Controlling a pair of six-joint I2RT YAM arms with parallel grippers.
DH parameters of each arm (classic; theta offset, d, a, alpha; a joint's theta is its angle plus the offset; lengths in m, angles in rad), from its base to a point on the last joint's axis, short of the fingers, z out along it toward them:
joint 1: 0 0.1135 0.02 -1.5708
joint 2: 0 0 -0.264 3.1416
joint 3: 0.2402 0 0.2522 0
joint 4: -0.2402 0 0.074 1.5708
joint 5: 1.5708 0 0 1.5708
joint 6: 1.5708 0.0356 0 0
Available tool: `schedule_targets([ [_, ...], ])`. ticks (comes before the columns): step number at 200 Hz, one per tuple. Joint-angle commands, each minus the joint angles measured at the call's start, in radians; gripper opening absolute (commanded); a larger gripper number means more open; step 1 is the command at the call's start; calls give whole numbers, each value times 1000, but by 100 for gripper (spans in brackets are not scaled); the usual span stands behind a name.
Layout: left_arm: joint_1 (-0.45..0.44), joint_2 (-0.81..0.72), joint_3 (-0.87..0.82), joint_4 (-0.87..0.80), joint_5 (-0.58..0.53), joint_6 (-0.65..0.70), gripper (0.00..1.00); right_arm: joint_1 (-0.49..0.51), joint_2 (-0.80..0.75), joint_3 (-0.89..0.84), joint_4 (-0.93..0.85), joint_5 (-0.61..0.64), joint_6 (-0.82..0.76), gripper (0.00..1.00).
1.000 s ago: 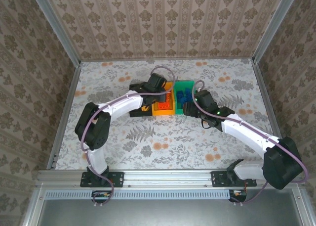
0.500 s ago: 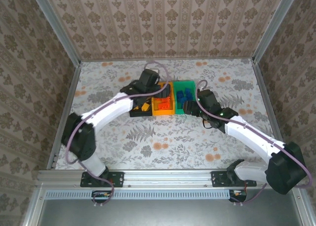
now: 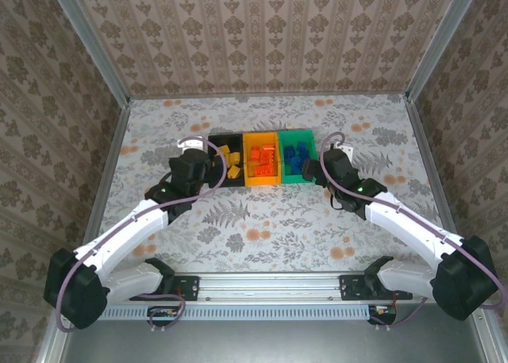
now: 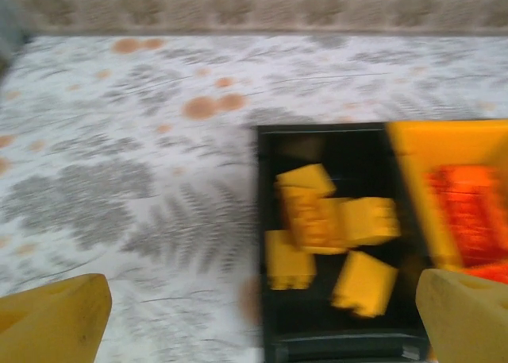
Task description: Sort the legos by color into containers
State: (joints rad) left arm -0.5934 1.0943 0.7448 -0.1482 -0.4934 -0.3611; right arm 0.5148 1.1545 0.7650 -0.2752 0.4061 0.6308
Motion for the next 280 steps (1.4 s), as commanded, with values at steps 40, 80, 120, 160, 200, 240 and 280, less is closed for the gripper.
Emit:
schedule_targets([
  [40, 337, 89, -41, 114, -61, 240, 100, -24, -36, -32, 32, 160, 23, 100],
  [80, 432, 195, -191, 497, 42, 356, 100, -55, -16, -32, 24, 189, 18, 100],
  [120, 453, 315, -289, 837, 117, 440, 100, -109, -16, -26, -3, 230, 52, 100],
  [160, 466, 387, -339, 967, 190, 444, 100, -179, -27, -13, 67, 238, -76, 100],
  [200, 519, 458, -402, 1161, 285, 425, 100, -278, -42, -89, 319, 212, -350, 100],
  [240, 547, 452, -368, 1076, 275, 380, 100, -401, 25, -254, 676, 57, -505, 100],
  [280, 546, 452, -366, 1072, 282, 387, 100, -466, 229, -346, 993, -51, -523, 100],
])
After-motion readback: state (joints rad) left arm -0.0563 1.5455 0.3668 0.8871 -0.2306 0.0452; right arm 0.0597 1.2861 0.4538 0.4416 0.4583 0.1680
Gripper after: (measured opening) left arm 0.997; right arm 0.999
